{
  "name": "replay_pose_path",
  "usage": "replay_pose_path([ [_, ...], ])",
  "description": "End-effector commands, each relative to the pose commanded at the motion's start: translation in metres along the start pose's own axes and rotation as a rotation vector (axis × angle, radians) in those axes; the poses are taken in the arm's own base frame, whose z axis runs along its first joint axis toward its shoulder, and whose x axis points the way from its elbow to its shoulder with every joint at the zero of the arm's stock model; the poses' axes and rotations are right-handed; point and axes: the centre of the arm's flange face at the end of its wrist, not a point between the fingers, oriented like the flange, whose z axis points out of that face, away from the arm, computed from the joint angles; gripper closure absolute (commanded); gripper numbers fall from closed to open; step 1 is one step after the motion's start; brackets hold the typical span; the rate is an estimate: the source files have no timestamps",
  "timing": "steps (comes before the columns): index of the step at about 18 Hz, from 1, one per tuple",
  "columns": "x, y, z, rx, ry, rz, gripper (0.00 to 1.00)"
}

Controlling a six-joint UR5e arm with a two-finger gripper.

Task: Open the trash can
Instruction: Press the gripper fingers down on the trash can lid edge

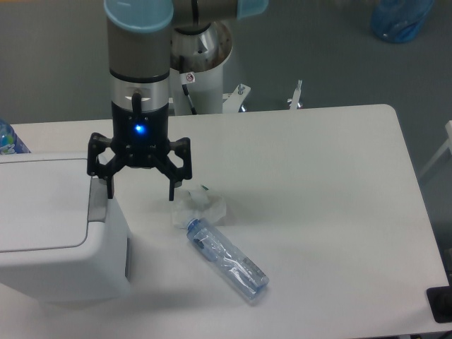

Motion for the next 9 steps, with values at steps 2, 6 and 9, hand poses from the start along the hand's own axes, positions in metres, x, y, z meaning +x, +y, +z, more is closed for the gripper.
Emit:
replay_pose_path([
  [2, 0.0008, 0.0001, 0.0001, 0.000, -0.001, 0.001, 0.00],
  [6, 0.0024, 0.0003, 0.0013, -0.002, 0.001, 0.002, 0.00],
  [9, 0.0050, 0.0005, 0.0025, -0.004, 0.003, -0.003, 0.00],
])
